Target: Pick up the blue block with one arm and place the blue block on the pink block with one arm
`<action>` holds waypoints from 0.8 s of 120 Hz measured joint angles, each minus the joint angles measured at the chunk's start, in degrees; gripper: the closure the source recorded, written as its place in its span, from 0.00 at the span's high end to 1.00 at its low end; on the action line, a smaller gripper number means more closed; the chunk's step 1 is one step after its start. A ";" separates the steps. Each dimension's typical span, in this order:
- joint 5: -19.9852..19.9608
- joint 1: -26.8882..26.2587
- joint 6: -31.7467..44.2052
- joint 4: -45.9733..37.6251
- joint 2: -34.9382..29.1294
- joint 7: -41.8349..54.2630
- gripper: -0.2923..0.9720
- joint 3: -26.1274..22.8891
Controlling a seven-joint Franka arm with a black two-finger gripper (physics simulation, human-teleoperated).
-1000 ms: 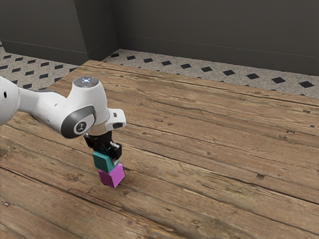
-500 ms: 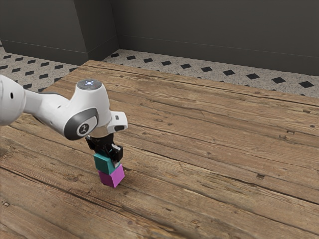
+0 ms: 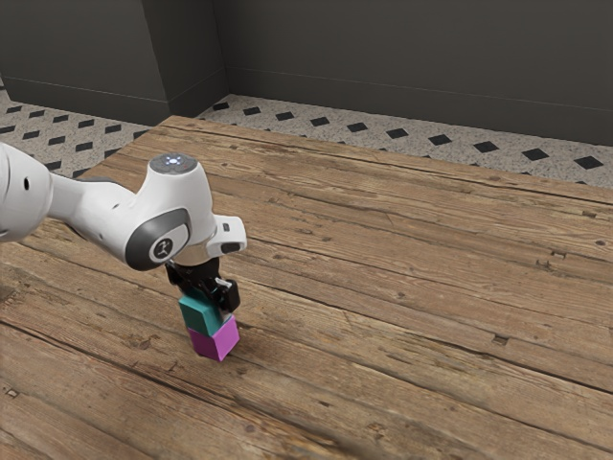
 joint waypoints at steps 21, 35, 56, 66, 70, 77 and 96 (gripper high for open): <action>-0.03 -0.02 -0.04 -0.03 -1.95 0.35 0.73 0.00; -0.05 -0.13 -0.25 -0.36 -7.73 0.54 0.75 0.00; -0.96 0.07 -0.79 -0.60 -11.11 0.72 0.76 -0.07; -1.28 0.19 -1.75 -0.46 -11.23 0.58 0.76 -0.42; -1.91 0.34 -2.73 -0.30 -11.49 0.52 0.76 -0.96; -3.82 0.04 -4.51 0.12 -11.82 0.44 0.77 -1.66; -6.18 -0.08 -9.58 4.01 -10.69 0.32 0.77 -2.32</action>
